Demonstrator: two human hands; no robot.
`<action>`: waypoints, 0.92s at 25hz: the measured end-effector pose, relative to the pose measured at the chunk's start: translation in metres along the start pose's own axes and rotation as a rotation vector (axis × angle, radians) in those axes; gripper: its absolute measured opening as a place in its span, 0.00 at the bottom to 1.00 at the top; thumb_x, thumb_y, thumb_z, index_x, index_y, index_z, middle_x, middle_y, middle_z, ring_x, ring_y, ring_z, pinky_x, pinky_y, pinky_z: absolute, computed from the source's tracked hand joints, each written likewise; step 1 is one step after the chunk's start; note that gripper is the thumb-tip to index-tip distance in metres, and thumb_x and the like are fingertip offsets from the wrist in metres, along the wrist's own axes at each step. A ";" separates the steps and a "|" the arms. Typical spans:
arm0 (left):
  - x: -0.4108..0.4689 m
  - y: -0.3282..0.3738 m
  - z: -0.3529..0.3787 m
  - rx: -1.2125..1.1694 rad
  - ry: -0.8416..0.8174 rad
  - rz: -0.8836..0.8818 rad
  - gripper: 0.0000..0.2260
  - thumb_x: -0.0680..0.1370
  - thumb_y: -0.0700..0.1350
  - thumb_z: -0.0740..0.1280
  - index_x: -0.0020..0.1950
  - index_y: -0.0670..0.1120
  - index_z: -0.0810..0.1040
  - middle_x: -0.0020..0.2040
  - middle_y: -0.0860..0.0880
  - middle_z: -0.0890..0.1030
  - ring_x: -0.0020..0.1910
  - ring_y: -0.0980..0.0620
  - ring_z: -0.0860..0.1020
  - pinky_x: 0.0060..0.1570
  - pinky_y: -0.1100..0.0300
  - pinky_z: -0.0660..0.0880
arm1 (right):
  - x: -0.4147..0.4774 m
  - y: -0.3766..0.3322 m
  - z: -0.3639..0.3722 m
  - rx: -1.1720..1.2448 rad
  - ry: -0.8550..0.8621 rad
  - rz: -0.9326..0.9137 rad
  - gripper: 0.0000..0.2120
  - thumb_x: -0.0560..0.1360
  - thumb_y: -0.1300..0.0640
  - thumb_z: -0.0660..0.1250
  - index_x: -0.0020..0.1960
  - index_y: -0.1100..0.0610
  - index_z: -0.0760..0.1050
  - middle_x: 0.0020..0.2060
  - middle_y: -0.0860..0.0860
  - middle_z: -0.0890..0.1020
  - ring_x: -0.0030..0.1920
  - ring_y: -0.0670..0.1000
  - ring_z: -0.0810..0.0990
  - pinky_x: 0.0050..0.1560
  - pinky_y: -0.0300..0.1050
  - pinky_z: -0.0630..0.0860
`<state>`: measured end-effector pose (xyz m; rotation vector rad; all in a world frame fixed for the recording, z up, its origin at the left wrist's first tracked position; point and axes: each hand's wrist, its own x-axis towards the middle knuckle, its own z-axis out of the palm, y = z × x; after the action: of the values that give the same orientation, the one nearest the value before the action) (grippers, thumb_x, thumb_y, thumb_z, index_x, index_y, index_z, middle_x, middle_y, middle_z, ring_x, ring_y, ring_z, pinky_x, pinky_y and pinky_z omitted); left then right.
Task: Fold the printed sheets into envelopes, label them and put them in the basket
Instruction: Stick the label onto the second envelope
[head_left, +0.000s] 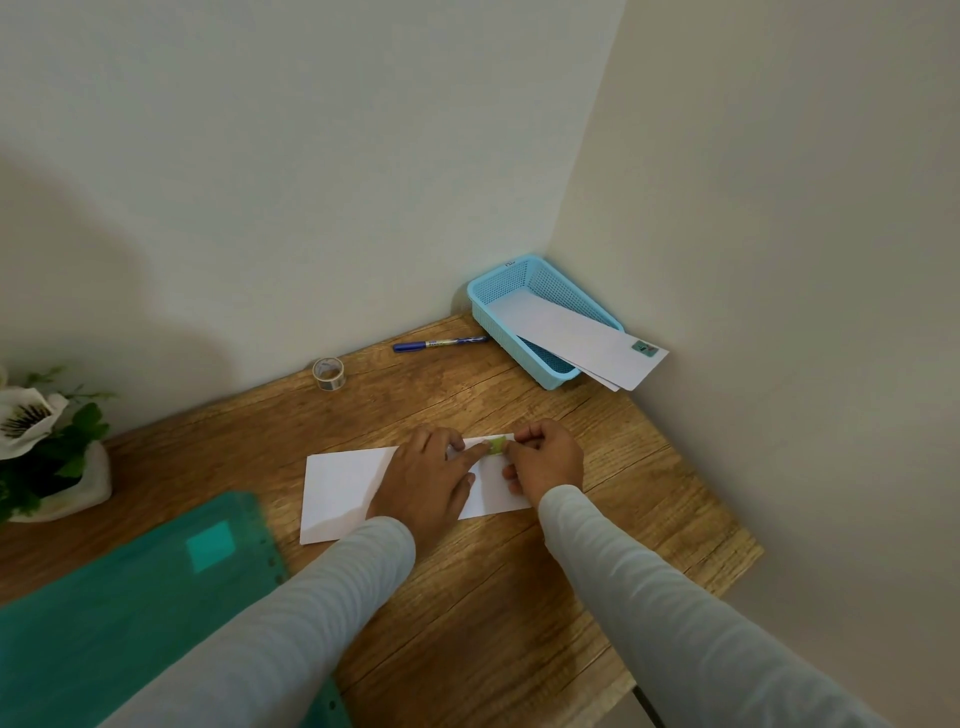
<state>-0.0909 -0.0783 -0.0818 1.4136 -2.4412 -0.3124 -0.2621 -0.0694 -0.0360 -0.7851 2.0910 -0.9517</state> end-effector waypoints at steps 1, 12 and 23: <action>0.000 0.000 -0.001 0.002 -0.006 0.000 0.19 0.81 0.53 0.63 0.72 0.58 0.74 0.62 0.53 0.73 0.62 0.49 0.69 0.59 0.53 0.74 | 0.001 0.000 0.000 -0.006 0.001 -0.001 0.08 0.77 0.62 0.72 0.45 0.51 0.78 0.40 0.50 0.84 0.31 0.49 0.84 0.33 0.48 0.85; -0.001 0.006 -0.009 -0.005 -0.030 -0.017 0.19 0.83 0.52 0.61 0.74 0.57 0.73 0.64 0.52 0.73 0.65 0.48 0.68 0.65 0.51 0.70 | 0.003 0.002 0.003 -0.004 0.015 0.006 0.08 0.76 0.62 0.73 0.45 0.50 0.78 0.38 0.48 0.83 0.26 0.47 0.82 0.34 0.51 0.85; -0.001 0.006 -0.008 0.007 -0.022 -0.017 0.19 0.82 0.52 0.63 0.73 0.58 0.73 0.63 0.52 0.73 0.63 0.49 0.68 0.61 0.53 0.71 | 0.005 0.005 0.007 -0.030 0.038 0.016 0.07 0.75 0.60 0.74 0.44 0.49 0.78 0.36 0.47 0.83 0.28 0.46 0.84 0.36 0.53 0.86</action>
<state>-0.0921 -0.0750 -0.0727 1.4415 -2.4513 -0.3249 -0.2606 -0.0731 -0.0448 -0.7699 2.1464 -0.9351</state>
